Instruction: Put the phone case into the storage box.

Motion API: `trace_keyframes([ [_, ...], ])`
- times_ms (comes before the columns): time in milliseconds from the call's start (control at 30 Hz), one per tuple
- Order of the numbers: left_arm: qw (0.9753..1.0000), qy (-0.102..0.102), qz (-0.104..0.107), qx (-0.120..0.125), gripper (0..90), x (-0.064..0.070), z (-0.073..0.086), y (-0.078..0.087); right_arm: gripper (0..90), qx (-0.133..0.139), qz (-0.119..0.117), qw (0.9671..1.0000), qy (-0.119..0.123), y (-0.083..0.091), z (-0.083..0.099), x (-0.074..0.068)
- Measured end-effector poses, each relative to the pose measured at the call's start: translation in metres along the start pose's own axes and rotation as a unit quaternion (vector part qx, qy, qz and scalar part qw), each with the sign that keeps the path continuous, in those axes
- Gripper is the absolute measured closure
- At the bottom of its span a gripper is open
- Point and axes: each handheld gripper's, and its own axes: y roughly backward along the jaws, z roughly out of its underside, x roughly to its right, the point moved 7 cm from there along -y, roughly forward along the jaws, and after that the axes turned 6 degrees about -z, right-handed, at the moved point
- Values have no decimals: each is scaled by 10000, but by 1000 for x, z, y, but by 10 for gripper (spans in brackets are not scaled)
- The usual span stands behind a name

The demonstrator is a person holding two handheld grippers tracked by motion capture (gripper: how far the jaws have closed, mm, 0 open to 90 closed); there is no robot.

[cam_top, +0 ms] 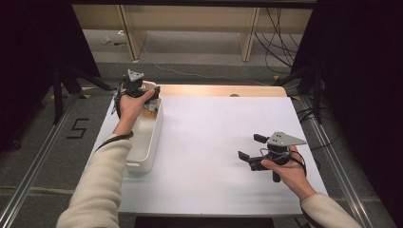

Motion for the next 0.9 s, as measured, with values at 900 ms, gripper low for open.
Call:
trace_keyframes([
  [900,9999,41,105,-27,81,-1,-1,-5,75,-11,1,10000,6,0,0,0],
])
